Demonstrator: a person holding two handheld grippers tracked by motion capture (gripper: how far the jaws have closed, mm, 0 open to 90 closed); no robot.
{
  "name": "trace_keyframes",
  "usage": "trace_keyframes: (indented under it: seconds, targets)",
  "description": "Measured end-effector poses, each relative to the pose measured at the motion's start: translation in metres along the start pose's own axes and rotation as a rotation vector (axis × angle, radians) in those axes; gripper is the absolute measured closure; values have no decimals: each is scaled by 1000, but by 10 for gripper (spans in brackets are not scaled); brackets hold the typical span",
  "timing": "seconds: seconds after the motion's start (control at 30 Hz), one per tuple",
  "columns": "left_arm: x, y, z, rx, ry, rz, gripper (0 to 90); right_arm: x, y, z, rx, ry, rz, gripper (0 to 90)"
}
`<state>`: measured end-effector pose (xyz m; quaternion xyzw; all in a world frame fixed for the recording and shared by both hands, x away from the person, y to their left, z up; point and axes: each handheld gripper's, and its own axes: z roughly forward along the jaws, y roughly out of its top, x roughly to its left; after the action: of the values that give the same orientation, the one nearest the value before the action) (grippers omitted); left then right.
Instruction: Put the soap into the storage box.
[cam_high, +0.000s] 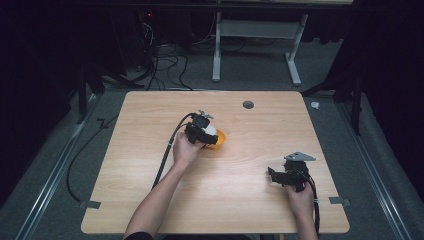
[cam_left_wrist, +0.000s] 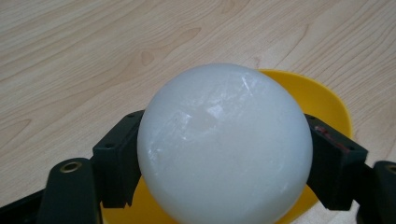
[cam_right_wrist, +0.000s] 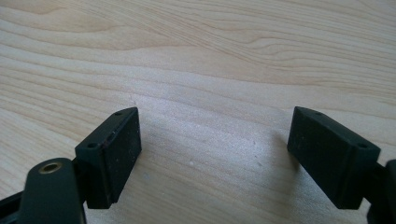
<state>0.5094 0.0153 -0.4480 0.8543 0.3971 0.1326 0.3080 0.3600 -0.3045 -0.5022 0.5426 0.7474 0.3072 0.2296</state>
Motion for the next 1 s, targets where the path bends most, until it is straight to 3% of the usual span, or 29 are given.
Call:
trace_keyframes:
  seconds: [0.27,0.73,1.0]
  targets:
    - [0,-2,5,13,-5,-12,242,0,0,0,-2,1,0,184]
    - [4,0,-14,-67,-19,-31,238,0,0,0,-1,0,-3,184]
    - [11,-4,-20,-87,-28,-48,240,0,0,0,-1,0,-3,183]
